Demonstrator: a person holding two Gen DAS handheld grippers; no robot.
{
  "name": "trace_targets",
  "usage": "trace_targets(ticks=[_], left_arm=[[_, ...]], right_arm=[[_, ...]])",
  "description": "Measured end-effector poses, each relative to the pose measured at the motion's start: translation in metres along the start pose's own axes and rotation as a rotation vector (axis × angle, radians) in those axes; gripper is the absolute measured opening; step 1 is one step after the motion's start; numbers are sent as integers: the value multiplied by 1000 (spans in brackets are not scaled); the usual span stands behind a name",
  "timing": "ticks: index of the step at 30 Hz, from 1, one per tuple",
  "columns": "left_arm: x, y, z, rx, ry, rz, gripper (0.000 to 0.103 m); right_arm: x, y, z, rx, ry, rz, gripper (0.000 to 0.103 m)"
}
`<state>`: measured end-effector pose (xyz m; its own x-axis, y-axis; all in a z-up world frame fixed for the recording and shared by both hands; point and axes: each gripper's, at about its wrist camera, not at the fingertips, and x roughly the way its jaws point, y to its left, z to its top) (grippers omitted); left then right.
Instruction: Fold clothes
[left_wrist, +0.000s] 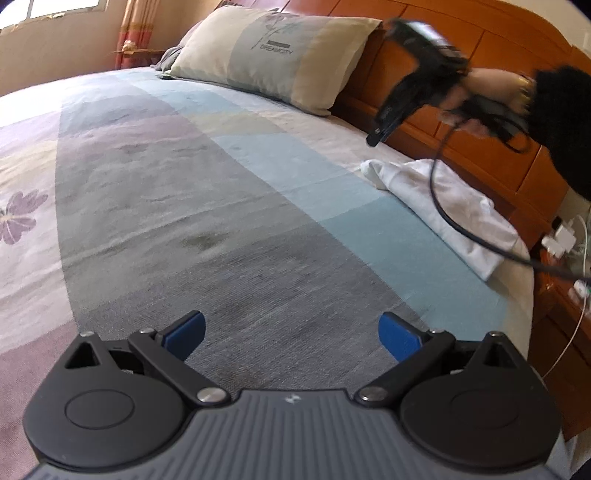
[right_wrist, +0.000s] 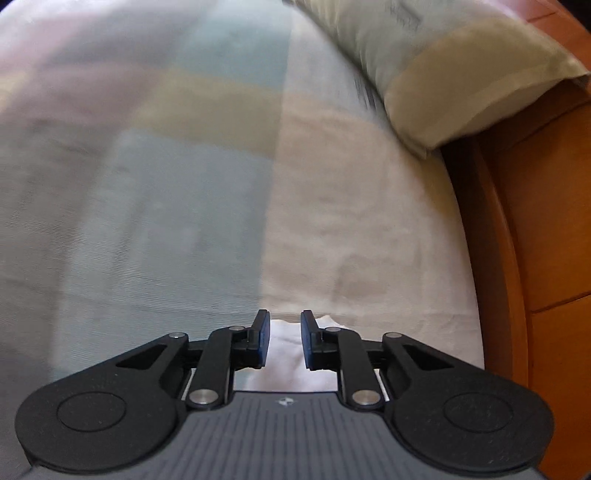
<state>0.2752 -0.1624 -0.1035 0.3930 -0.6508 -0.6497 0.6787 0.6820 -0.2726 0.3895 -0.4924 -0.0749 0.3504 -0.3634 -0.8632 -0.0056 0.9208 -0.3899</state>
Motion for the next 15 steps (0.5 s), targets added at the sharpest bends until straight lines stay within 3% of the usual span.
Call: trace_targets(ticks=[1,2,8,15], left_arm=[[0,2,1,-21,0,-7,100],[1,4,2,-42,1,-15,100],[17,19,29,-234,18,-109,99],[85,9,103,-450,66,-398,99]], right_arm=[[-4,3,-8,-7,-17,-2,42],[-8,5,-17,-13,-33,-3,43],[-16,23,-68,-33,-105,-33,43],[-13,17,-108,35,-202,-157,44]])
